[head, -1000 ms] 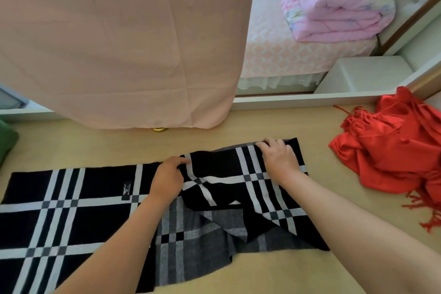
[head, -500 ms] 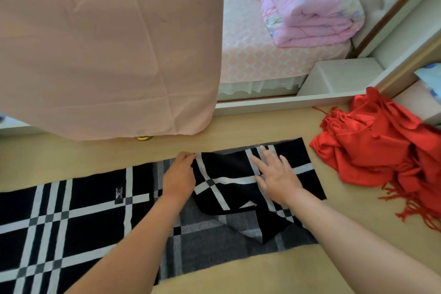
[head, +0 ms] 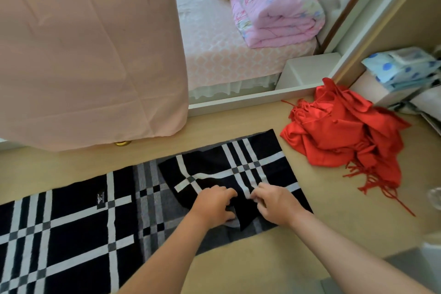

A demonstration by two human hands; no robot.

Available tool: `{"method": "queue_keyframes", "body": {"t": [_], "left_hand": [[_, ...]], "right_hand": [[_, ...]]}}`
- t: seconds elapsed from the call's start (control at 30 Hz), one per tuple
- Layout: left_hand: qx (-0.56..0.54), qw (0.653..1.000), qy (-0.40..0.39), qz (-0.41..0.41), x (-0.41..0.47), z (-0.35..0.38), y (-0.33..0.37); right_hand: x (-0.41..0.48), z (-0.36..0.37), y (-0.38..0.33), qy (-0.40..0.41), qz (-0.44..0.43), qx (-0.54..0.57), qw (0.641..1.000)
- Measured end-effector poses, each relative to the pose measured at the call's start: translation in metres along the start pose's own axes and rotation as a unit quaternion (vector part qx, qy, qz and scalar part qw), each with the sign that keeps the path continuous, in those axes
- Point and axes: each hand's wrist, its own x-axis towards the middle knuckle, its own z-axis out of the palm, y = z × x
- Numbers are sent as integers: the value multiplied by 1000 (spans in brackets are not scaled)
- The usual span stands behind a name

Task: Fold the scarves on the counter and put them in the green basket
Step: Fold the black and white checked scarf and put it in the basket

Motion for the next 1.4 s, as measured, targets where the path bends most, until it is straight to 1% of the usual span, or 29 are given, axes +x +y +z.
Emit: {"method": "queue_keyframes", "body": {"t": [0.13, 0.27, 0.4, 0.47, 0.53, 0.57, 0.67, 0.73, 0.8, 0.87, 0.9, 0.93, 1.0, 1.07, 1.17, 1.23, 1.3, 1.33, 1.4], "left_hand": [[30, 999, 16, -12, -6, 4, 2], [-34, 999, 24, -33, -14, 15, -1], [-73, 993, 2, -90, -15, 17, 4], [-77, 994, 9, -79, -19, 14, 4], [-133, 987, 54, -69, -27, 11, 4], [-175, 978, 85, -73, -35, 8, 4], [-281, 938, 171, -107, -61, -4, 3], [-309, 924, 196, -107, -82, -11, -2], [-303, 927, 196, -103, -99, -20, -12], [-264, 934, 214, -107, -113, -30, -27], [-241, 937, 227, -111, -120, -37, -35], [-217, 940, 237, -117, -127, -42, -43], [-173, 945, 251, -116, -145, -50, -55], [-128, 956, 242, -105, -165, -52, -62], [-42, 979, 178, -95, -192, -38, -70], [-6, 988, 109, -105, -199, -17, -79], [3, 991, 54, -121, -202, 7, -89], [14, 991, 33, -125, -202, 17, -93], [52, 990, 10, -129, -199, 28, -94]], "right_hand": [[-13, -3, 6, -8, 7, -24, 1000], [-15, 3, 1, -23, 8, -57, 998], [-19, 5, -11, -26, 24, -82, 996], [-24, 8, -15, -18, 21, -82, 996], [-30, 9, -24, -2, 14, -69, 998], [-33, 10, -30, -3, 12, -64, 998], [-37, 15, -53, 1, 23, -60, 998], [-35, 20, -69, 46, 29, -69, 996], [-29, 21, -79, 119, 40, -103, 987], [-24, 10, -87, 129, 71, -148, 978], [-23, 2, -89, 129, 81, -154, 976], [-23, -5, -89, 137, 75, -149, 976], [-25, -14, -92, 153, 32, -110, 982], [-32, -15, -103, 146, -17, -95, 985], [-45, 4, -120, 84, -38, -104, 990], [-47, 20, -126, 41, -29, -116, 992], [-47, 31, -129, -28, -12, -140, 990], [-46, 35, -130, -61, -6, -146, 987], [-44, 38, -129, -106, 13, -124, 987]]}}
